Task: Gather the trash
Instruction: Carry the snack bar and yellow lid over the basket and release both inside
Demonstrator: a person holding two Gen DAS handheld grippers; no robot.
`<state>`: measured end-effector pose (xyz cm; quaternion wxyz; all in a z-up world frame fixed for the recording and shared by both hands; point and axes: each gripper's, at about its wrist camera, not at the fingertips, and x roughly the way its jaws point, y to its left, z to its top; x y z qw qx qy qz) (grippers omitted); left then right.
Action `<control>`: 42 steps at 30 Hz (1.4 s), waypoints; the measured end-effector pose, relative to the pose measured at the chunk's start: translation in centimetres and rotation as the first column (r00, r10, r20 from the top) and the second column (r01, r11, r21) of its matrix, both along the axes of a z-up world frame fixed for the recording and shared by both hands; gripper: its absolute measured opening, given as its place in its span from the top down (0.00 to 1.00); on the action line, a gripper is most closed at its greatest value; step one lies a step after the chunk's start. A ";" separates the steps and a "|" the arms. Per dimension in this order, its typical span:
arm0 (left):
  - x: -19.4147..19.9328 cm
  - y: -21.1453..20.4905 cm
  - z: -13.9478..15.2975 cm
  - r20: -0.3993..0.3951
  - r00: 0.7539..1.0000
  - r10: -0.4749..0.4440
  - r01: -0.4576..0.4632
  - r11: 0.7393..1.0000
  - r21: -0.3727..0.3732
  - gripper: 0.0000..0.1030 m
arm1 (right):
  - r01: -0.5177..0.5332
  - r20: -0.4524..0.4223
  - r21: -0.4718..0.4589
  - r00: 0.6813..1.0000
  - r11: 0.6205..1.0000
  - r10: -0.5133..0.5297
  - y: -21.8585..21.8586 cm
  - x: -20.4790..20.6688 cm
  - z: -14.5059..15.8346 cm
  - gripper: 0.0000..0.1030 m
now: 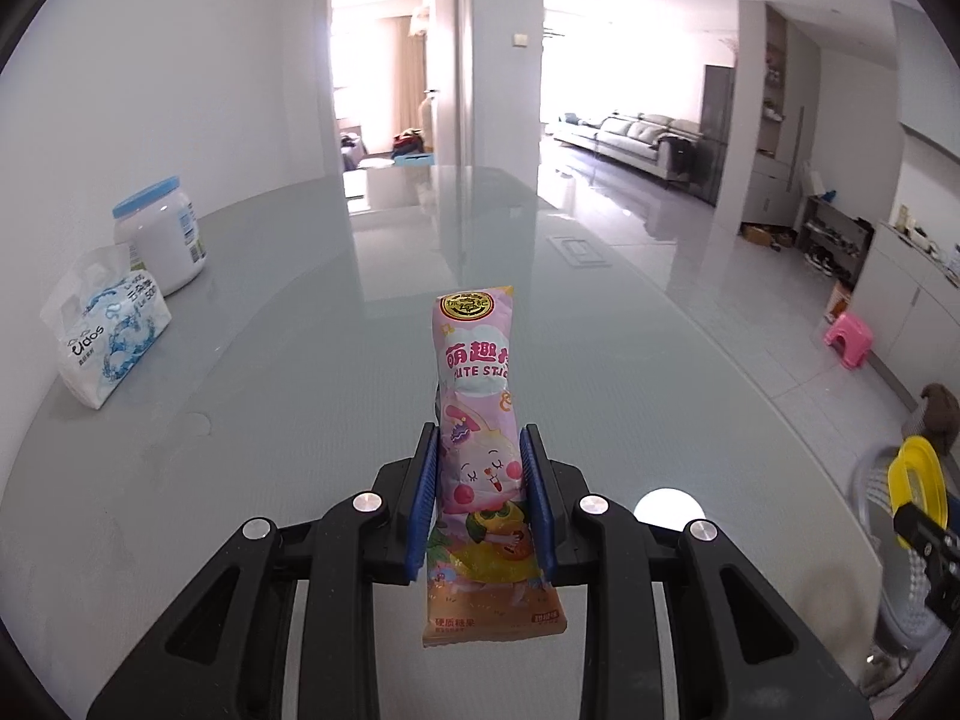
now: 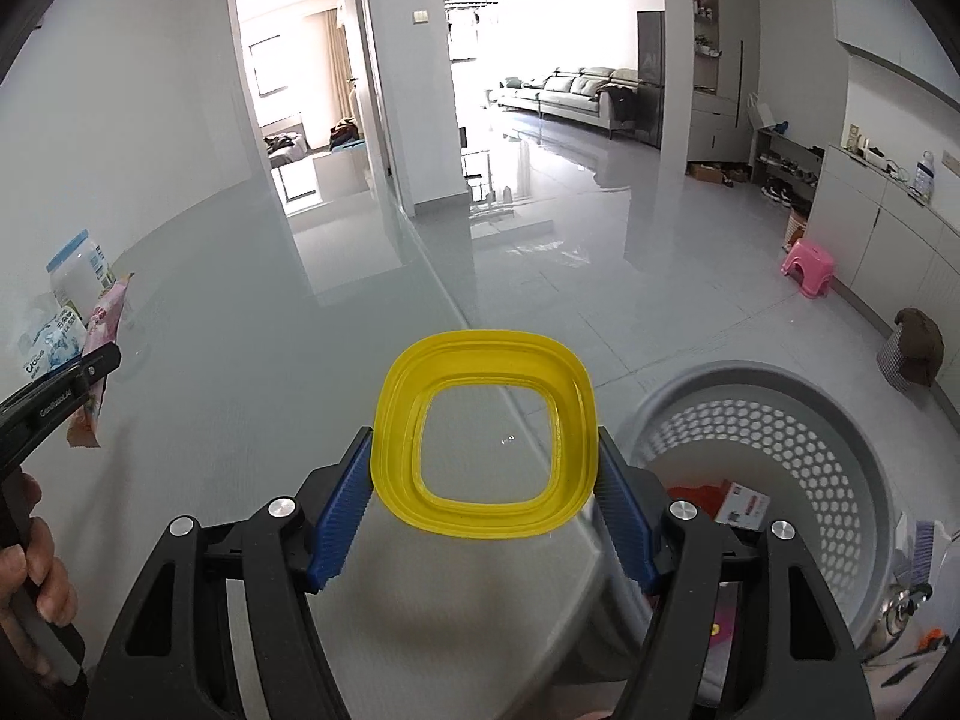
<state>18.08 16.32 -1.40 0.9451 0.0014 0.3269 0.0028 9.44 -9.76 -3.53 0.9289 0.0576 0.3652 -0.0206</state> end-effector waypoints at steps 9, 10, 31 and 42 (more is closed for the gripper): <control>-4.1 -10.5 0.2 -0.035 0.976 -0.216 0.215 0.976 -0.022 0.74 | 0.088 -0.010 0.047 0.996 0.995 -0.088 -7.8 -4.2 -0.8 0.34; -4.4 -11.9 0.2 -0.038 0.970 -0.242 0.241 0.970 -0.026 0.74 | 0.101 -0.014 0.051 0.995 0.994 -0.100 -8.9 -4.7 -0.9 0.34; -5.6 -28.2 -4.1 -0.188 0.872 -0.452 0.448 0.892 -0.068 0.72 | 0.182 -0.071 0.083 0.982 0.980 -0.176 -20.9 -7.9 -4.3 0.34; -5.3 -28.6 -4.2 -0.205 0.871 -0.447 0.442 0.894 -0.073 0.42 | 0.177 -0.054 0.097 0.984 0.979 -0.172 -21.5 -8.1 -4.5 0.24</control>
